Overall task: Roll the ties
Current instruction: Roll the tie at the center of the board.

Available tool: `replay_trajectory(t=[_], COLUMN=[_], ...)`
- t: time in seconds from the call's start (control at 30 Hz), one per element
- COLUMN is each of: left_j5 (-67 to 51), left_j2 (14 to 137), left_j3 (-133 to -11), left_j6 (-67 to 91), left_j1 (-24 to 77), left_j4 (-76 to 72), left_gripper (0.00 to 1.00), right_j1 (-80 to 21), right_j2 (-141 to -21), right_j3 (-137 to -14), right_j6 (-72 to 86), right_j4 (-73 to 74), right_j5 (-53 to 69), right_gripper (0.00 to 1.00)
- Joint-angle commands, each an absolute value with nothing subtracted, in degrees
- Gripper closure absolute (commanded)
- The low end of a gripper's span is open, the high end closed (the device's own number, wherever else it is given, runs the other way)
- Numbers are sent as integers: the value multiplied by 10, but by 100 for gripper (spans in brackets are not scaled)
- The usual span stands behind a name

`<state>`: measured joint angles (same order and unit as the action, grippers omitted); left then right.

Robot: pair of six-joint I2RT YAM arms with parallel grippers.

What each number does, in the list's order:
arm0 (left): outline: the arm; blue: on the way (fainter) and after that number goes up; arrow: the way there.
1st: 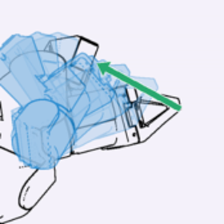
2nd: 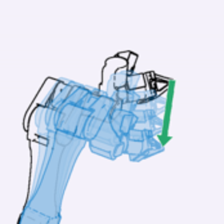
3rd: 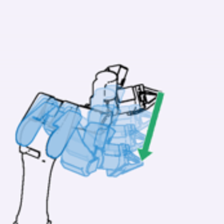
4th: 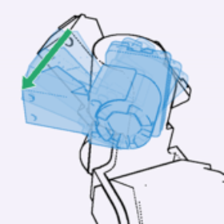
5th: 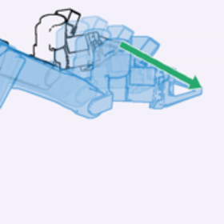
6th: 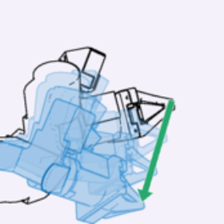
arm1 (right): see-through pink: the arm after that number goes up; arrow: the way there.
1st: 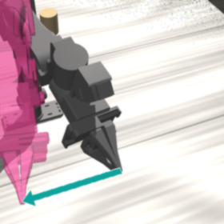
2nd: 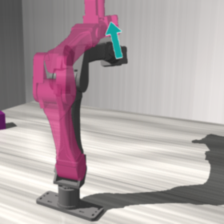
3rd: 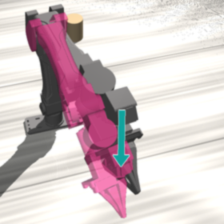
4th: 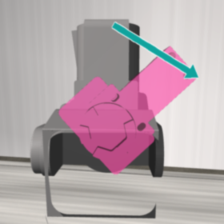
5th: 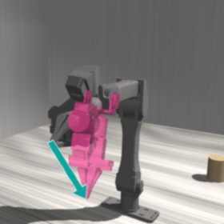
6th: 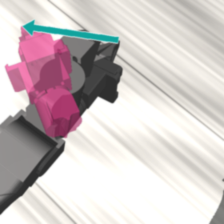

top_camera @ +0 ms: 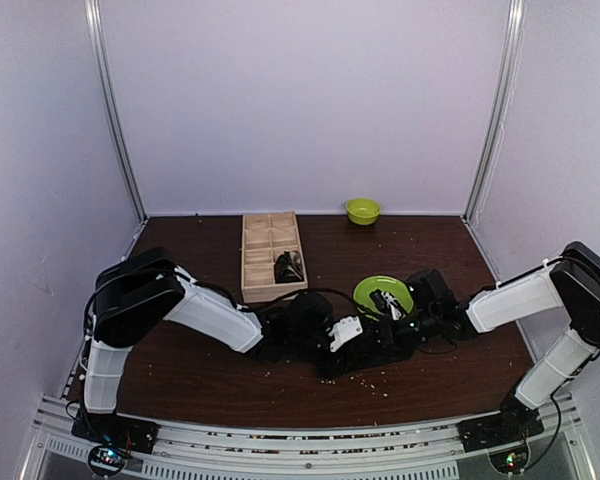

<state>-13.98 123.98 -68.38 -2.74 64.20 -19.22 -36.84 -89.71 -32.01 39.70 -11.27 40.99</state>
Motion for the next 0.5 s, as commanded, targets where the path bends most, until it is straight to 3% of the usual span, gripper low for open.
replay_trajectory(t=[0.0, 0.23, 0.47], left_j5=[-138, -134, -130], left_j2=[1225, 1202, 1232], left_j3=[-670, -607, -598], left_j6=[-28, 4, 28], left_j1=[632, 630, 634], left_j4=[-191, -357, -436], left_gripper=[27, 11, 10], right_j1=[-358, -321, -297], right_j2=[-915, -907, -926], right_j3=[-283, -259, -263], right_j6=[393, 365, 311], right_j4=[-97, -77, -36], right_j5=[373, 378, 349], right_gripper=[100, 100, 100])
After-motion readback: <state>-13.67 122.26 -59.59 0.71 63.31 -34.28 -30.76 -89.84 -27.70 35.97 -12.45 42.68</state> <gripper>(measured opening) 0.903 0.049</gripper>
